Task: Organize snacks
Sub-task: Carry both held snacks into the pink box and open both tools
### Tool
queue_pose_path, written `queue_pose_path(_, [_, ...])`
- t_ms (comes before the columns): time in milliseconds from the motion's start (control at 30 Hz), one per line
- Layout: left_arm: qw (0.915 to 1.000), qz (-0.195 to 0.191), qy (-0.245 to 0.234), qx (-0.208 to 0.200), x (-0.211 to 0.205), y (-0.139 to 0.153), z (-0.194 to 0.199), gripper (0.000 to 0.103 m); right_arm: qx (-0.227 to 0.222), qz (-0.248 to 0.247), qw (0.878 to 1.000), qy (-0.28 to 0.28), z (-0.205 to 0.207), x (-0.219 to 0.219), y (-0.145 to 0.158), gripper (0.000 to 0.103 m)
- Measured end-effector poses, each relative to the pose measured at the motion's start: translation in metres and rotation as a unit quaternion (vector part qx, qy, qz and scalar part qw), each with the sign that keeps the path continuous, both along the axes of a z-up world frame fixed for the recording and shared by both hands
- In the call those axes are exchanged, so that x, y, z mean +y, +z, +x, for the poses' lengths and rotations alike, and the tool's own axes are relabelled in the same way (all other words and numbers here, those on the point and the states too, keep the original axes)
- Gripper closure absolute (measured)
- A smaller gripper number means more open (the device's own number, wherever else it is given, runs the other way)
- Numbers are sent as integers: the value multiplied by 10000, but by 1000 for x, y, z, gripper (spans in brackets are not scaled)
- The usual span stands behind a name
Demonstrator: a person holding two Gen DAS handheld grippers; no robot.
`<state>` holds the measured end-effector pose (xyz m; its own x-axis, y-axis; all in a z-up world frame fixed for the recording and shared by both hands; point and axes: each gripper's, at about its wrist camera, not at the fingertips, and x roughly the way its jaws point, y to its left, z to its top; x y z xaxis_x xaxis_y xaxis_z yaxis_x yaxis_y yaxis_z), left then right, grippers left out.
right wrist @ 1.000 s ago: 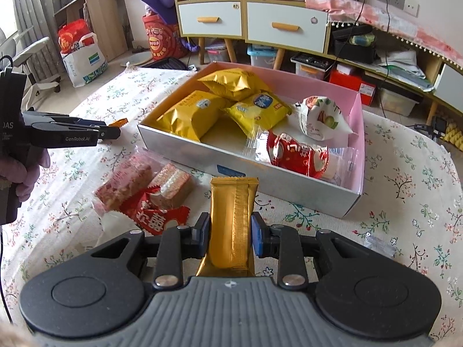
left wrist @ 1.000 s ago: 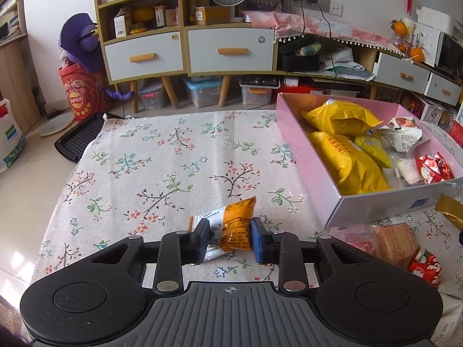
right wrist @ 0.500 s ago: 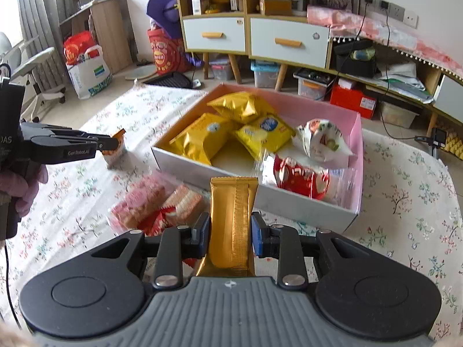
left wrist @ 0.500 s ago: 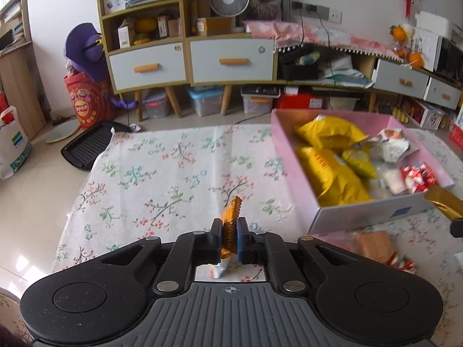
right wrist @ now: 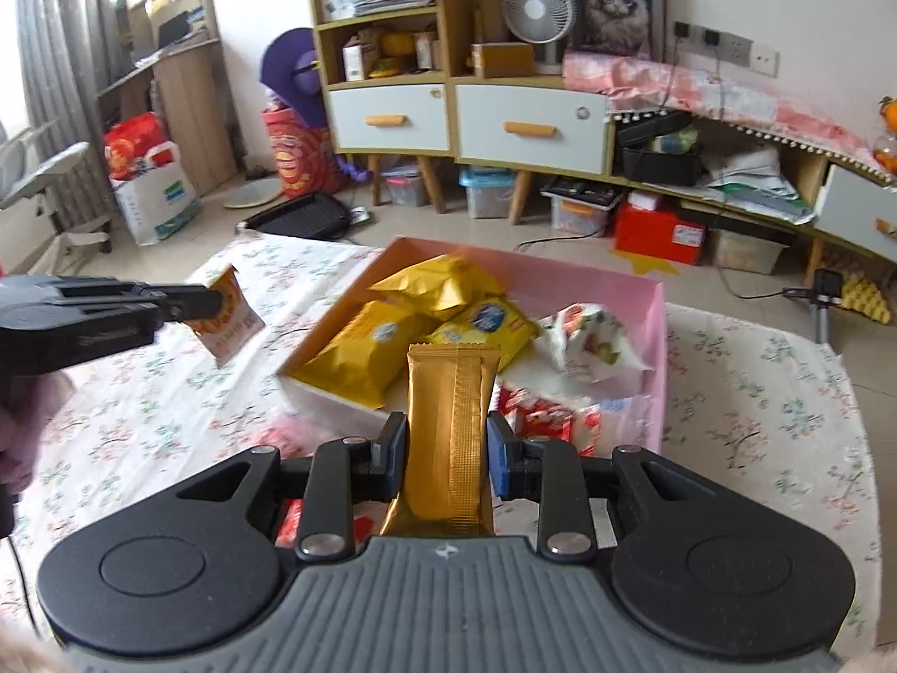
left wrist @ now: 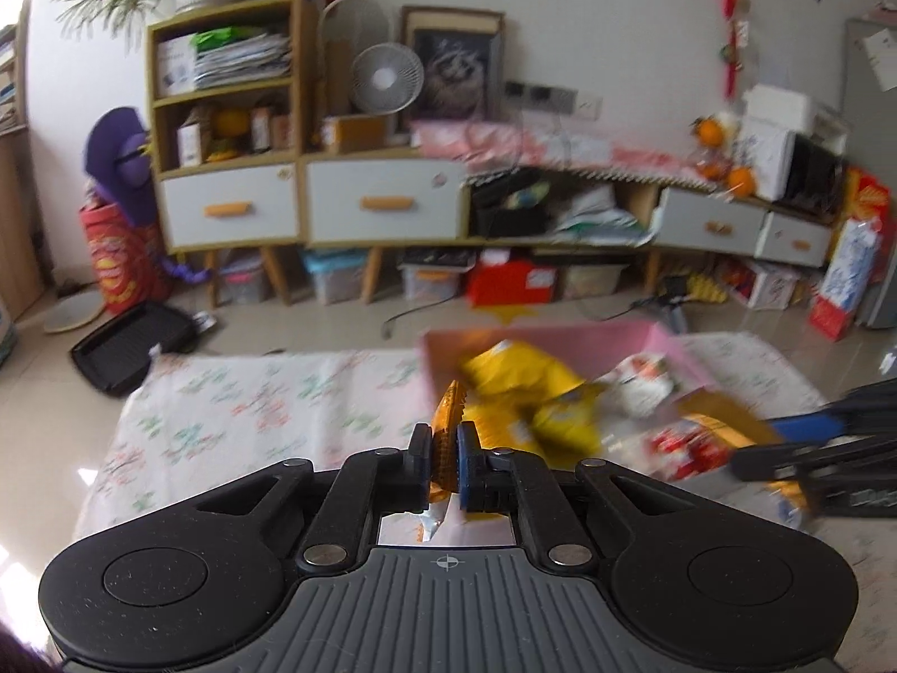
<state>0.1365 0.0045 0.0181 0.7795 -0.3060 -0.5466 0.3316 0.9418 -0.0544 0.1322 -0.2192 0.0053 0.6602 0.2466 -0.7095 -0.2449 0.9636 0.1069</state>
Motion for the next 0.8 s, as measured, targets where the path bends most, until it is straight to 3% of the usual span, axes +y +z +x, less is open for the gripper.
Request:
queue_pose_path(267, [9986, -273, -393, 223, -44, -9, 17, 96, 38, -167, 9998, -132, 24, 1, -5, 76])
queue_pose_path(633, [9969, -359, -479, 505, -72, -30, 46, 95, 175, -114, 9981, -577, 50, -13, -18, 76])
queue_pose_path(733, [9951, -426, -542, 708, -73, -34, 53, 90, 169, -95, 9970, -743, 52, -16, -18, 68])
queue_pose_path(800, [9952, -370, -513, 746, -74, -36, 52, 84, 202, -4, 9966, -797, 53, -19, -17, 49])
